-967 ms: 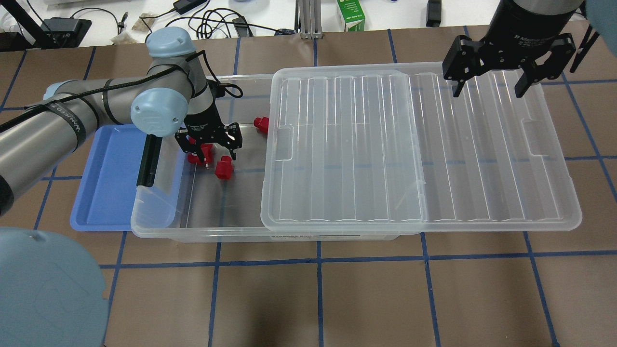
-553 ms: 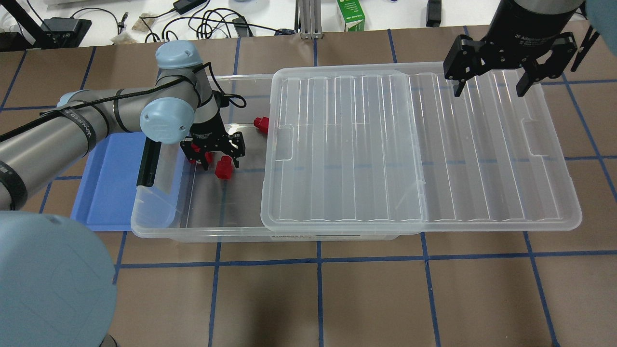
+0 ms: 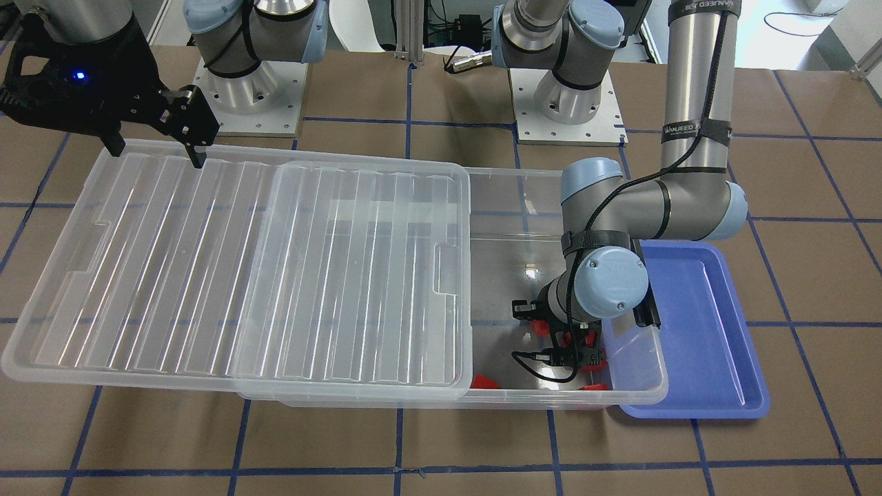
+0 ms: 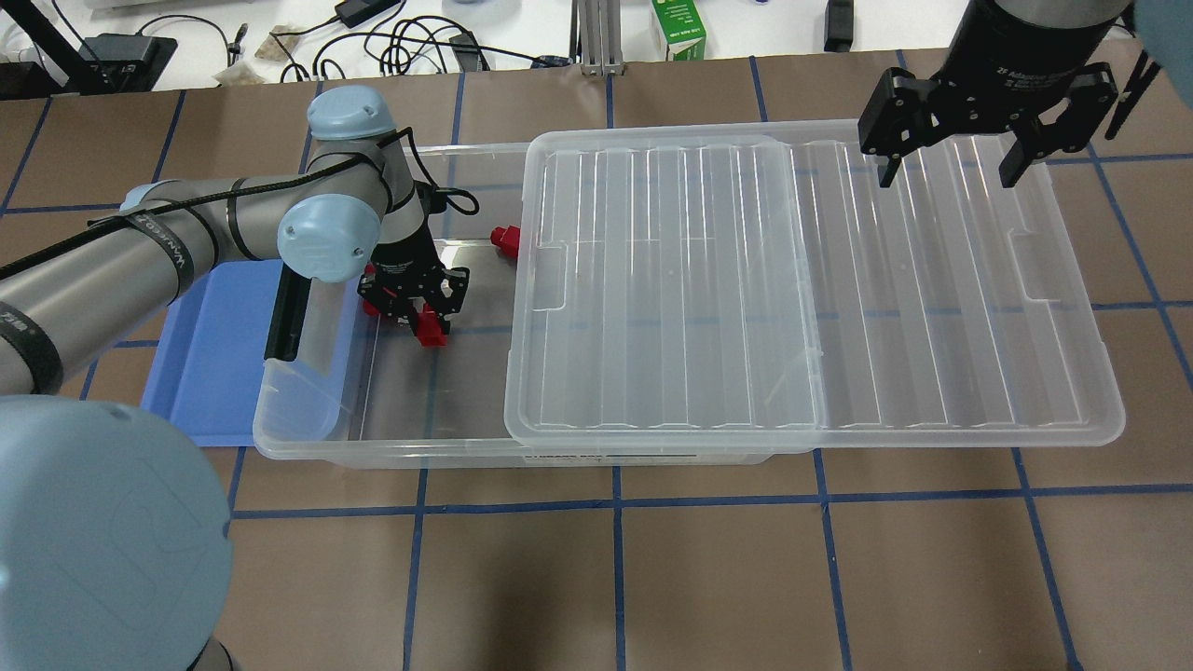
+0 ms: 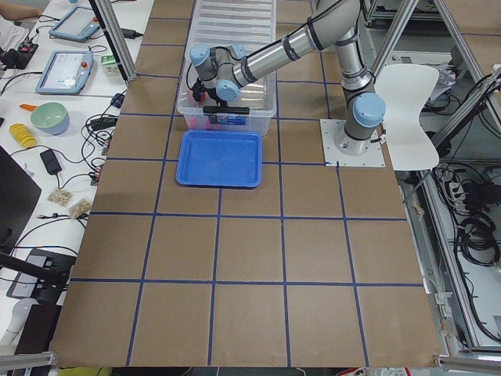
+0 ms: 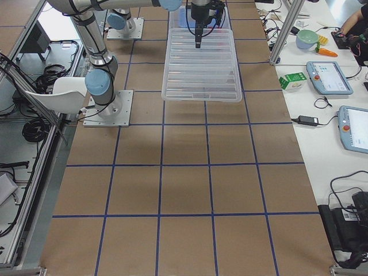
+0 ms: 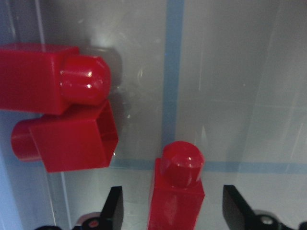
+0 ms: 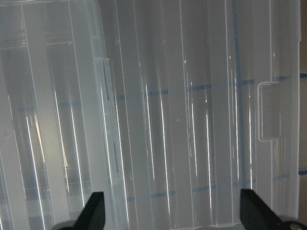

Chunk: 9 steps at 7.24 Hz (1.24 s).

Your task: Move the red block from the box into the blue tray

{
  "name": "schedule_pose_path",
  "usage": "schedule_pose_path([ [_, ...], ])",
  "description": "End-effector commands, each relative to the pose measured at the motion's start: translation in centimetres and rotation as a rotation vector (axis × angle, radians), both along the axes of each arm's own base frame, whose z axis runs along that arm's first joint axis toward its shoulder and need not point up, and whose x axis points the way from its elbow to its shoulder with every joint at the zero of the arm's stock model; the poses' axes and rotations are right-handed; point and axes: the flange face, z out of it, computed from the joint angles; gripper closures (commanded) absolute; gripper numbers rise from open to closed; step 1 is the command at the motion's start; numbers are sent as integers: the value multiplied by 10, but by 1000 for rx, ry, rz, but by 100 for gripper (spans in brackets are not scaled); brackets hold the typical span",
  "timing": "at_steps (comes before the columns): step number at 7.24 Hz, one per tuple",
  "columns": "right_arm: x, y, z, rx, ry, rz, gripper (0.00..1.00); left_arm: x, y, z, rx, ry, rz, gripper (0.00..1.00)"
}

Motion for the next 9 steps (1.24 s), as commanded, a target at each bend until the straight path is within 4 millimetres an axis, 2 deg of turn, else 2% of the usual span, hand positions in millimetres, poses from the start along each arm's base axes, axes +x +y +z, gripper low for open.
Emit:
schedule_pose_path([
  [1, 0, 1, 0, 1, 0, 1, 0, 1, -7, 22, -58, 5, 4, 100],
  [2, 0, 1, 0, 1, 0, 1, 0, 0, -13, 53, -104, -1, 1, 100],
  [3, 0, 1, 0, 1, 0, 1, 0, 1, -17, 93, -83, 0, 1, 100],
  [4, 0, 1, -1, 2, 0, 1, 0, 2, -19, 142, -71, -2, 1, 100],
  [5, 0, 2, 0, 1, 2, 1, 0, 5, -21, 186, -79, -12, 2, 100],
  [6, 0, 2, 0, 1, 2, 1, 0, 17, -22, 218, -106, -13, 14, 100],
  [7, 0, 2, 0, 1, 2, 1, 0, 59, -25, 236, -127, -20, -3, 100],
  [8, 0, 2, 0, 1, 2, 1, 0, 122, -29, 240, -126, -18, -73, 100],
  [9, 0, 2, 0, 1, 2, 1, 0, 181, -27, 233, -115, 1, -104, 100],
])
